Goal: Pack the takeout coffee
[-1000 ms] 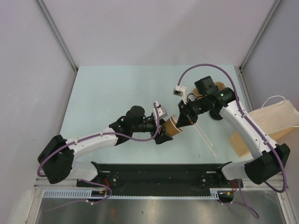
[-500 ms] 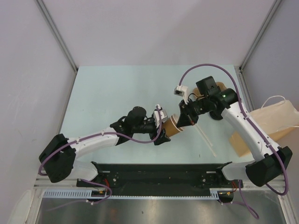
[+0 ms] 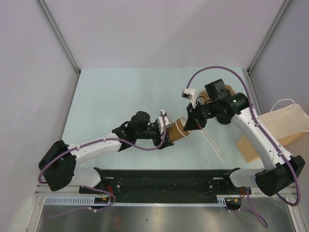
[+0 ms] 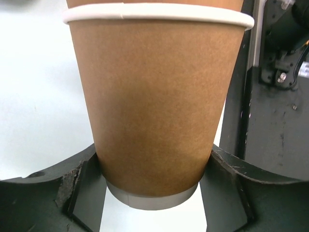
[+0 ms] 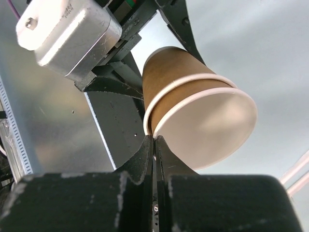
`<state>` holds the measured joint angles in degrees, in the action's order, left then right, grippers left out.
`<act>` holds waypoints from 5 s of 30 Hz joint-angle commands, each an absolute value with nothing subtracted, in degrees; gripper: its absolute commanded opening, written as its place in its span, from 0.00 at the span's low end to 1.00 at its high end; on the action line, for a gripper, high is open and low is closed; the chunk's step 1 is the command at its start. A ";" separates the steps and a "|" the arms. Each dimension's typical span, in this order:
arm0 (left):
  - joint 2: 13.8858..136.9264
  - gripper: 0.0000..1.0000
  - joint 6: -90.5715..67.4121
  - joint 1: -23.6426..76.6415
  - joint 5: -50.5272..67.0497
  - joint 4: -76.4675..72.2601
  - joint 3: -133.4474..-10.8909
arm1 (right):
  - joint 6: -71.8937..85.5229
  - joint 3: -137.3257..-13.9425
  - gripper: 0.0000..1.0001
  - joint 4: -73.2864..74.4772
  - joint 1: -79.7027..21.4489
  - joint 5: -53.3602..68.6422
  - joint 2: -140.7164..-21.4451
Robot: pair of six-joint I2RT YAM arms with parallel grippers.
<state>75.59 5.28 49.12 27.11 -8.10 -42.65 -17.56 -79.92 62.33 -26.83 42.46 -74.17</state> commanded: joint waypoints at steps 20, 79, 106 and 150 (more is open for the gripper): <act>63.39 0.51 6.94 44.12 28.56 -1.50 -36.39 | -27.33 -89.03 0.00 67.76 -16.17 22.26 -72.60; 44.04 0.59 -13.97 20.22 28.39 -8.70 -34.46 | -41.65 -114.93 0.01 45.34 -13.45 -0.62 -111.25; 40.17 0.60 -14.68 17.75 29.97 -8.96 -28.48 | -63.28 -132.10 0.04 50.62 -11.51 0.00 -134.56; 35.69 0.64 3.22 16.44 37.00 -9.67 -28.21 | -33.59 -141.94 0.98 64.24 -24.78 25.38 -109.60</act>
<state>38.33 -5.52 17.04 33.26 -7.31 -28.53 -44.36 -138.65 59.18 -20.71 13.67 -116.03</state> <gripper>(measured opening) 0.697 0.975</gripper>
